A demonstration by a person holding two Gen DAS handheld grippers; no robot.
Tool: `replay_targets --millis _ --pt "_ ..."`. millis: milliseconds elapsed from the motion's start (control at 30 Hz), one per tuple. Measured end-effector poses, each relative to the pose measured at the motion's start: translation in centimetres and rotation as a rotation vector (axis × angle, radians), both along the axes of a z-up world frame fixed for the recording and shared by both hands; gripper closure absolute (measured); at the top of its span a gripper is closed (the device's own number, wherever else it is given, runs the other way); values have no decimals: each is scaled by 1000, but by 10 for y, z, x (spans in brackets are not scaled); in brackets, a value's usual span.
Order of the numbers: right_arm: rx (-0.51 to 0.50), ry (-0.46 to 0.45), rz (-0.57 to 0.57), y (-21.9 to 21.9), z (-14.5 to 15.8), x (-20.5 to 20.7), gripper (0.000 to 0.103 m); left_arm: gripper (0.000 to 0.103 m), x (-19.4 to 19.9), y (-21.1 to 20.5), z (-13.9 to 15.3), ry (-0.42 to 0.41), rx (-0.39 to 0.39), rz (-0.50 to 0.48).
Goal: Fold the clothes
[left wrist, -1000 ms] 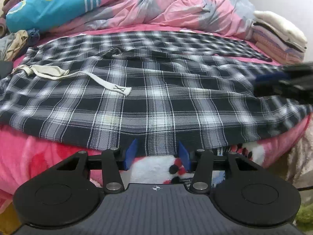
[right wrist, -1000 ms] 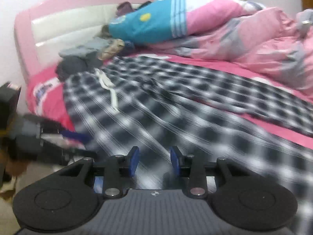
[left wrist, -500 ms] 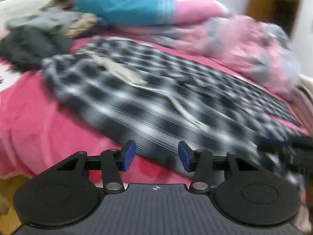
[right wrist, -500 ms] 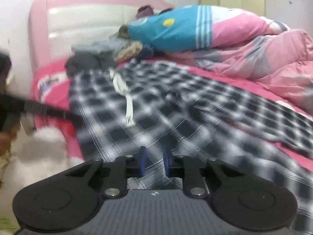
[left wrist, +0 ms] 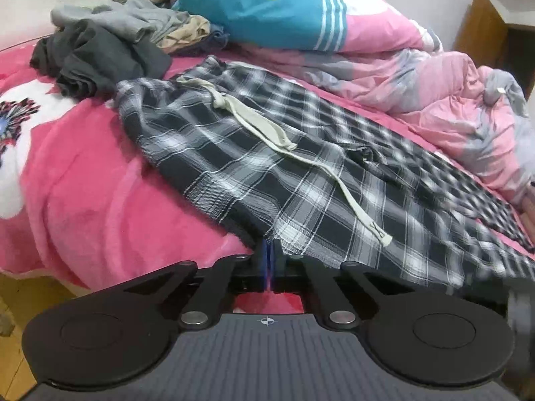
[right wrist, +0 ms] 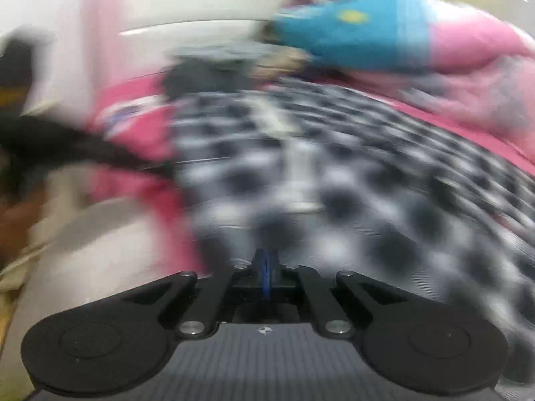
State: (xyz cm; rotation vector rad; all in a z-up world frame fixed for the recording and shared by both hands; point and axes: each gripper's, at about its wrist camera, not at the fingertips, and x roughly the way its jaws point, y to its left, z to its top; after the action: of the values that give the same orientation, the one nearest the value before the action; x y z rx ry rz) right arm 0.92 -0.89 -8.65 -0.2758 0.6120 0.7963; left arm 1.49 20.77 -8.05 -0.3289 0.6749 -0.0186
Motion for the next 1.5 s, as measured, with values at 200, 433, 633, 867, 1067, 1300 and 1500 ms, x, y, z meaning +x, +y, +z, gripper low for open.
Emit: replay_targets --millis 200,433,633,867,1067,1300,1500 --pt "39 -81 -75 -4 26 26 103 103 -4 9 -4 3 -33 7" --pt "43 -7 134 15 14 -13 103 103 -6 7 -4 -1 -5 8" --pt "7 -60 -263 -82 27 12 103 103 -5 2 -3 1 26 15" --pt "-31 96 -186 -139 14 -49 103 102 -1 -8 -1 17 86 37" --pt "21 7 -490 -223 25 -16 103 102 -3 -17 7 16 163 62" --pt "-33 221 -440 -257 23 -56 103 103 -8 -23 23 4 228 105" --pt "-21 54 -642 -301 50 -41 102 100 4 -92 42 -49 192 -233"
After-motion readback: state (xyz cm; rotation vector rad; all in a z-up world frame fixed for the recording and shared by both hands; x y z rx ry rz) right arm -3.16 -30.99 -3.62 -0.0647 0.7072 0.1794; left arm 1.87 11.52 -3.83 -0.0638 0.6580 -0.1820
